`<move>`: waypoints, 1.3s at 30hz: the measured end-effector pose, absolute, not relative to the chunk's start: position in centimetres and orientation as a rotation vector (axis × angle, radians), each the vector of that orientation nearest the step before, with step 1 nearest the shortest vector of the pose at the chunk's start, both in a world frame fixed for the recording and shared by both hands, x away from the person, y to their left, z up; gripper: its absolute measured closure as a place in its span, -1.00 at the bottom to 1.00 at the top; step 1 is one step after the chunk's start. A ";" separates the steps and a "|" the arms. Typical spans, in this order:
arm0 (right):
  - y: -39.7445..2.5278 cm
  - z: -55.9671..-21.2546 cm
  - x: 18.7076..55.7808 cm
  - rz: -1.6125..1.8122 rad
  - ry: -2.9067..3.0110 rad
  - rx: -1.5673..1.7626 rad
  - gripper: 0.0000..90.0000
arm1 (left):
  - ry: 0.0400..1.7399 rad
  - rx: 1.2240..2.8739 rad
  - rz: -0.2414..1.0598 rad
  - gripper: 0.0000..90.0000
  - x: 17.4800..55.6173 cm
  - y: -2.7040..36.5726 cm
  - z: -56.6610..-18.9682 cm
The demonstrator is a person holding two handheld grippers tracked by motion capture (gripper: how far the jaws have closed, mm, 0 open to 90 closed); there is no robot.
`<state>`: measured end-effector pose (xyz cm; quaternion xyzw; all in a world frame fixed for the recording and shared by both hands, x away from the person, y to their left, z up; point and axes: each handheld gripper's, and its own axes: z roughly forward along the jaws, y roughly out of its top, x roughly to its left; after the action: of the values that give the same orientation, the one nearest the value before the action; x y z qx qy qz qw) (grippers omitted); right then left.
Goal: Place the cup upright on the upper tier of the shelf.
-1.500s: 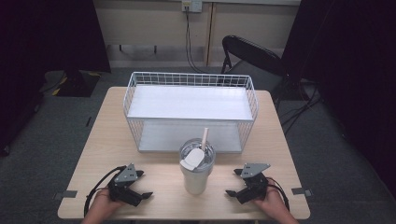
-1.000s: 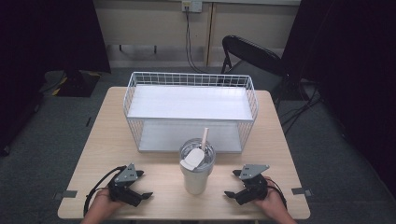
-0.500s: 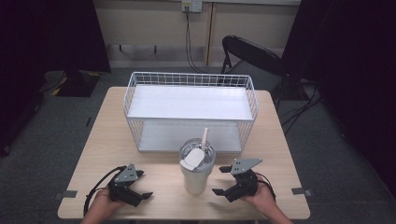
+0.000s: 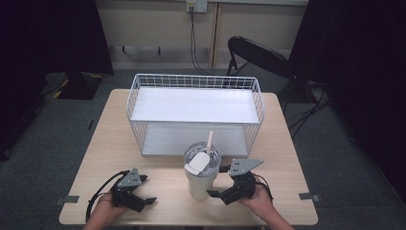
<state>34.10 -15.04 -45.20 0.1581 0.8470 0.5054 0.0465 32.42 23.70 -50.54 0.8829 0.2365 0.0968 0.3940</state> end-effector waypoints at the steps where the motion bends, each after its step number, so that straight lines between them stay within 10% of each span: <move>1: -14.9 -45.2 34.1 1.561 2.584 0.477 -0.69 | 0.600 2.240 0.246 -0.75 32.4 23.7 -50.5; 39: -12.7 -46.0 34.5 1.758 2.393 0.463 -0.81 | 0.600 2.239 0.246 -0.75 32.4 23.7 -50.5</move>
<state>34.47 -12.67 -46.02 0.1536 0.7944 0.5836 0.0682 32.42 23.70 -50.54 0.8828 0.2366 0.0968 0.3941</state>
